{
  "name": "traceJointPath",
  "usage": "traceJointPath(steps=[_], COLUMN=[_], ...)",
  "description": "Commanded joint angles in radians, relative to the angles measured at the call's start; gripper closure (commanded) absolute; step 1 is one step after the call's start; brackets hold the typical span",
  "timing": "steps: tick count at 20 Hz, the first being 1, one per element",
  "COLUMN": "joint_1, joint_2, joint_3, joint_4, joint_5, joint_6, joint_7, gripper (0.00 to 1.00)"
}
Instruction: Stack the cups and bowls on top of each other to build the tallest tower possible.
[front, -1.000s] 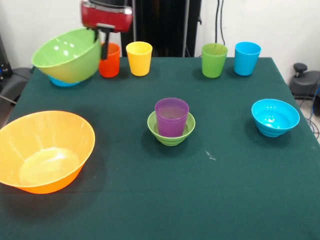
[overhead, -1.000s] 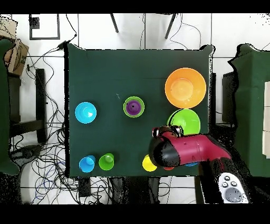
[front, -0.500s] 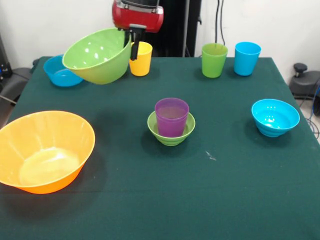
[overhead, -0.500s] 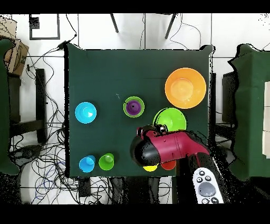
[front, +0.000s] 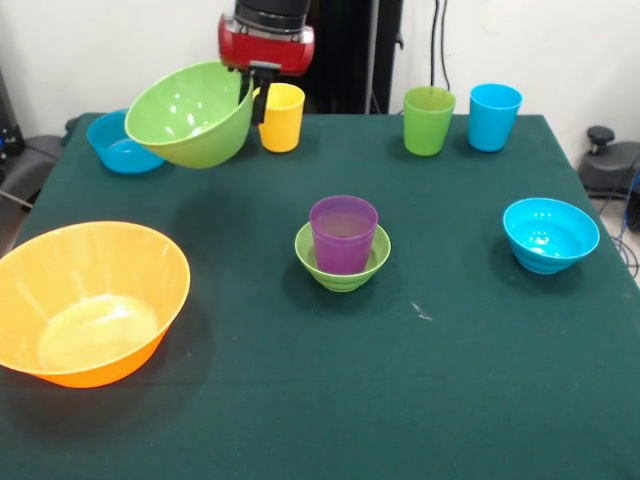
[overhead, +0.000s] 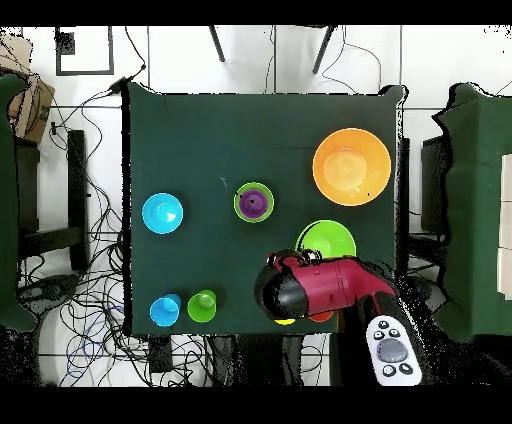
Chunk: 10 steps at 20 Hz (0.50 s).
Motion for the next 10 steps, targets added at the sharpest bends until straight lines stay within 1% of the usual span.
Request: traceJointPath(steps=[1, 3, 4, 10], joint_1=[0.032, 0.039, 0.035, 0.023], joint_2=[0.144, 0.146, 0.149, 0.148], joint_3=[-0.052, -0.065, -0.065, -0.062], joint_4=[-0.033, -0.031, -0.03, -0.018], joint_5=[-0.02, -0.008, 0.005, 0.018], joint_6=[-0.108, -0.119, -0.127, -0.162], joint_7=[0.148, 0.151, 0.142, 0.137], gripper=[1.0, 1.0, 0.0, 0.0])
